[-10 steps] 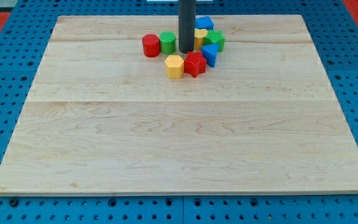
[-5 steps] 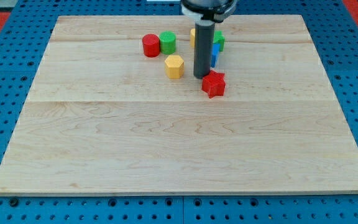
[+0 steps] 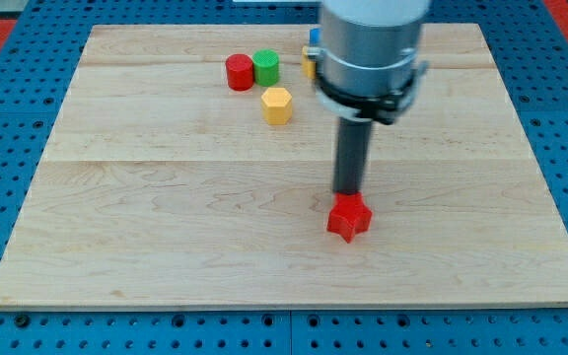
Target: Push the red star to the bottom center of the board
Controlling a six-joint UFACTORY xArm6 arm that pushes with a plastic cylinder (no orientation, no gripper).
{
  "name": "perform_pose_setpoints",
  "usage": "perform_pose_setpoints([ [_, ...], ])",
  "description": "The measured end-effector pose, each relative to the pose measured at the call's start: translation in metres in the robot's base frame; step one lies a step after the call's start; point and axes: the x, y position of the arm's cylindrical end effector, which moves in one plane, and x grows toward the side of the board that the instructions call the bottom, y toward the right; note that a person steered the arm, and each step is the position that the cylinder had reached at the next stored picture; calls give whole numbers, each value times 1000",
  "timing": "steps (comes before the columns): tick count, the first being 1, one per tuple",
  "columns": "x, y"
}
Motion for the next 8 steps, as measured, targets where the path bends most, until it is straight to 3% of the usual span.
perform_pose_setpoints([
  [3, 89, 39],
  [4, 110, 3],
  [6, 92, 40],
  [8, 58, -79],
])
